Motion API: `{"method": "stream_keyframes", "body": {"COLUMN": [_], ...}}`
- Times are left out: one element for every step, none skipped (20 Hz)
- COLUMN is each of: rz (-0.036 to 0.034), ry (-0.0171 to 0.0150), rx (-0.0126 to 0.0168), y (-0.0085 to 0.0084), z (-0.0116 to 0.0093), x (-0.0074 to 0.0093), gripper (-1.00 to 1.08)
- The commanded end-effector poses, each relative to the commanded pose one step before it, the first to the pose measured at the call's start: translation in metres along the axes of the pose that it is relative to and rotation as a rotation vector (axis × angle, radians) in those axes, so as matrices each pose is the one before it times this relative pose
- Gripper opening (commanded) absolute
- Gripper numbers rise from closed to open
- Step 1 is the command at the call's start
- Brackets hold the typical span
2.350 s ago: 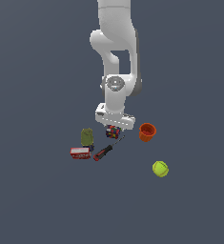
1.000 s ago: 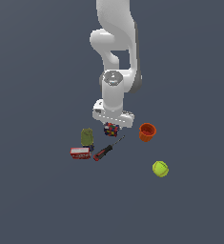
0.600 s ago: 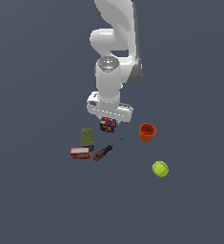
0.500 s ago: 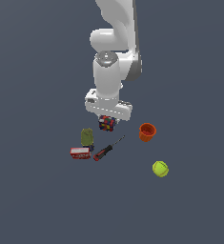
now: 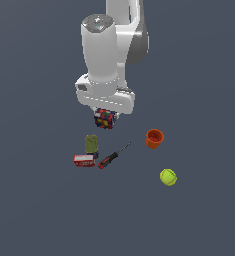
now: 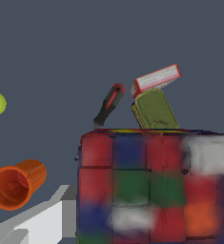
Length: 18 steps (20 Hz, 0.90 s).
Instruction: Pick up a designated object from a clutter of objects.
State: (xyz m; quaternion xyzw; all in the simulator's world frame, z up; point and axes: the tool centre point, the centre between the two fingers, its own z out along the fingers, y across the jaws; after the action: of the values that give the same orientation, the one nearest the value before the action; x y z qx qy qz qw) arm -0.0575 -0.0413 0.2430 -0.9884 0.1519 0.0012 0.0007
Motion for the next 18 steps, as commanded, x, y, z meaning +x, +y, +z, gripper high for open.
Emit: {"method": "stream_keyframes", "body": {"rz": [-0.00002,0.00000,0.00000,0.00023,0.00000,0.00000,0.00000,0.00014,0.00000,0.00000,0.00000,0.00000,0.00001,0.00000,0.00000,0.00000,0.00000,0.00000], "ry": [0.00242,0.00000,0.00000,0.00001,0.00000,0.00000,0.00000,0.00004,0.00000,0.00000,0.00000,0.00000,0.00005,0.00000,0.00000,0.00000,0.00000,0.00000], "rx": [0.00055,0.00000,0.00000,-0.00043,0.00000,0.00000,0.00000,-0.00047,0.00000,0.00000,0.00000,0.00000,-0.00049,0.00000,0.00000,0.00000,0.00000,0.00000], "y": [0.00498,0.00196,0.00196,0.00195,0.00192,0.00182,0.00172,0.00153,0.00151,0.00140,0.00130,0.00119,0.00092,0.00098,0.00087,0.00077,0.00067,0.00058], "z": [-0.02522,-0.00946,-0.00951,-0.00952,-0.00935,-0.00889,-0.00842,-0.00792,-0.00747,-0.00698,-0.00648,-0.00599,-0.00547,-0.00498,-0.00448,-0.00398,-0.00350,-0.00304], "x": [0.00727,0.00290,0.00295,0.00303,0.00299,0.00289,0.00278,0.00267,0.00255,0.00242,0.00229,0.00215,0.00199,0.00186,0.00170,0.00154,0.00138,0.00122], "gripper": [-1.00,-1.00,-1.00,-1.00,-1.00,-1.00,-1.00,-1.00,-1.00,-1.00,-1.00,-1.00,-1.00,-1.00,-1.00,-1.00,-1.00,-1.00]}}
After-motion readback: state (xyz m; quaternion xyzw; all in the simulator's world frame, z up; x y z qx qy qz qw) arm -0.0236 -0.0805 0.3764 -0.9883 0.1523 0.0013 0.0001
